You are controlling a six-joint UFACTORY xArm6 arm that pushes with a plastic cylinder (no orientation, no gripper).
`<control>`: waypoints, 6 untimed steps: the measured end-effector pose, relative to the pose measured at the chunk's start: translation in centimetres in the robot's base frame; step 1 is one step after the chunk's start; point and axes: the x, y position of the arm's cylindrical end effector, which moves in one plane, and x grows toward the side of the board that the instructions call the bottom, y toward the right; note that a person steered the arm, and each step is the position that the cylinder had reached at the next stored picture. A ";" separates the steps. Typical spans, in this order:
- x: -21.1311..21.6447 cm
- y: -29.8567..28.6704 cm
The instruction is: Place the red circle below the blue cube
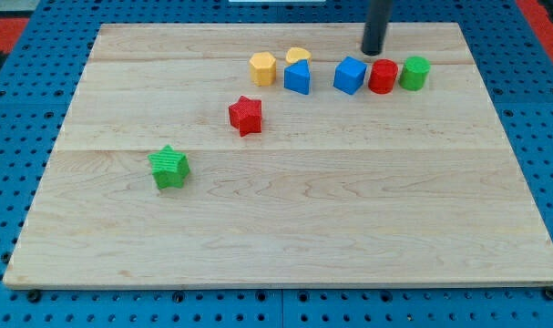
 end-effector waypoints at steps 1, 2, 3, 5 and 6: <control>0.5 0.7; 1.3 4.5; 4.5 0.3; 9.1 -4.3; 7.6 -4.2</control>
